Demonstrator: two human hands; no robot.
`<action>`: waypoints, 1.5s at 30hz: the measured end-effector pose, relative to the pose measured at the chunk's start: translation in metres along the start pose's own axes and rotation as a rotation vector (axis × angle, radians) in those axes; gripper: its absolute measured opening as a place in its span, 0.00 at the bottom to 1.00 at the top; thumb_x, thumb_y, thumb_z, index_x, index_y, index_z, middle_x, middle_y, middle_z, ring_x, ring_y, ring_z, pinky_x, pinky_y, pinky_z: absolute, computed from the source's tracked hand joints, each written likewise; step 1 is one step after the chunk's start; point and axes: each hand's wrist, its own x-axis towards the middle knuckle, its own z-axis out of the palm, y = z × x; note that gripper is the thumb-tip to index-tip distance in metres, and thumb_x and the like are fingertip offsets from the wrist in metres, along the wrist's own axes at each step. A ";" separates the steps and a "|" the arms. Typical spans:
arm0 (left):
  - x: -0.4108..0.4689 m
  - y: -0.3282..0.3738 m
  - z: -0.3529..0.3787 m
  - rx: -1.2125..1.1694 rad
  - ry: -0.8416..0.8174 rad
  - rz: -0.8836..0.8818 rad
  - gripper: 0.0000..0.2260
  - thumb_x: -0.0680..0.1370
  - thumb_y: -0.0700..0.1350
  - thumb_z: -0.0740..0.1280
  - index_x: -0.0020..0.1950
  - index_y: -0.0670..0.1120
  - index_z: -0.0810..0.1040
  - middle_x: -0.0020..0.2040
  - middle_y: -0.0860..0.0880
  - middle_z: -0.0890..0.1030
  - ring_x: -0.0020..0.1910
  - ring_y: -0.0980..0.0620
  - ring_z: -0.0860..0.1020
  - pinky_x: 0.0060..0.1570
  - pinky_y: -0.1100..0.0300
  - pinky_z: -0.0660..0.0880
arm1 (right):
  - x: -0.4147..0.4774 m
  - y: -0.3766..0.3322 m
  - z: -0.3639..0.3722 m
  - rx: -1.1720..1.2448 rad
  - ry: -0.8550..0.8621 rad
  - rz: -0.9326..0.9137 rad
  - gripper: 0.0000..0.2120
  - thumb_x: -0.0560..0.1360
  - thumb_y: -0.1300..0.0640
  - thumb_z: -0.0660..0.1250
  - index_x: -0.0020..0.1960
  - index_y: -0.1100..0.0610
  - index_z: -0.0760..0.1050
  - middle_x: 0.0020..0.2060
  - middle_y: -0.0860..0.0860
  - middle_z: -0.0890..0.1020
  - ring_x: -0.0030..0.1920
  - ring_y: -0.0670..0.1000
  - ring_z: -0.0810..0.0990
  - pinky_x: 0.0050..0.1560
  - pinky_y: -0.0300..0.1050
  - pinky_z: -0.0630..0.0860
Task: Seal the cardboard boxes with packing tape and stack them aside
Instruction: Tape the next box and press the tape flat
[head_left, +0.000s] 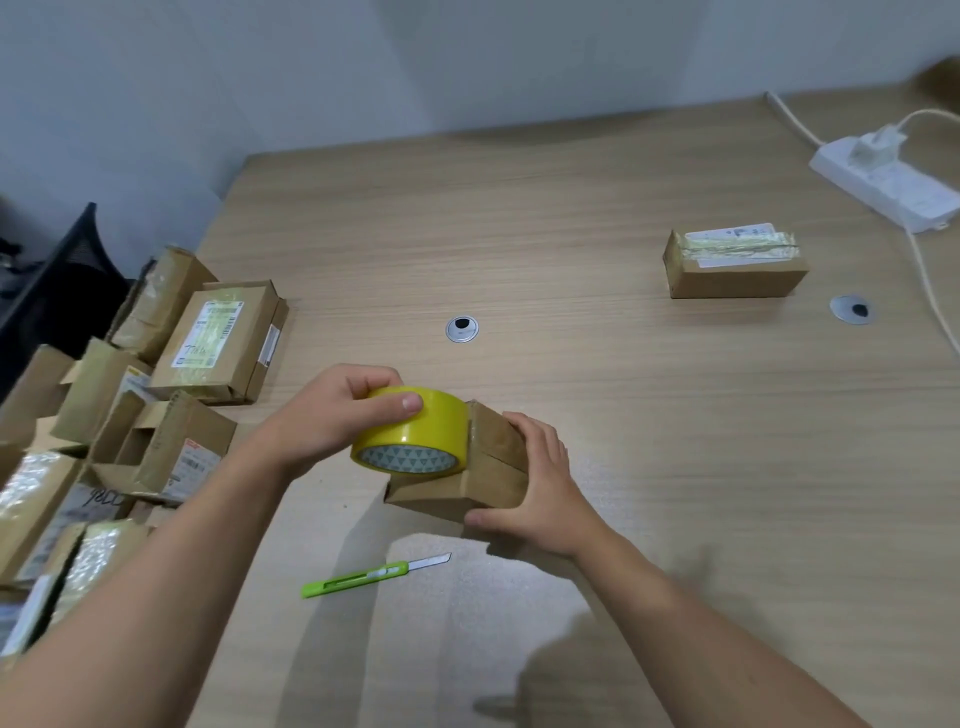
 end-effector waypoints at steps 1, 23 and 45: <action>0.003 0.003 0.007 0.008 -0.010 0.005 0.18 0.62 0.63 0.75 0.32 0.50 0.78 0.30 0.52 0.72 0.30 0.56 0.70 0.29 0.66 0.66 | -0.001 0.002 -0.011 0.006 -0.064 0.011 0.52 0.54 0.30 0.75 0.72 0.32 0.53 0.67 0.39 0.60 0.71 0.45 0.60 0.75 0.54 0.62; 0.030 0.031 0.089 0.305 -0.043 0.116 0.23 0.67 0.65 0.68 0.36 0.45 0.75 0.29 0.54 0.71 0.30 0.55 0.70 0.34 0.57 0.67 | -0.012 0.006 -0.024 0.531 0.242 0.152 0.13 0.78 0.46 0.61 0.56 0.28 0.74 0.66 0.48 0.75 0.67 0.48 0.75 0.68 0.59 0.73; 0.027 0.053 0.062 0.958 -0.119 -0.063 0.20 0.74 0.63 0.70 0.33 0.49 0.73 0.33 0.47 0.76 0.37 0.50 0.72 0.37 0.55 0.66 | -0.013 -0.013 -0.044 0.040 0.124 0.051 0.21 0.83 0.62 0.55 0.75 0.56 0.66 0.70 0.50 0.70 0.64 0.42 0.67 0.63 0.35 0.62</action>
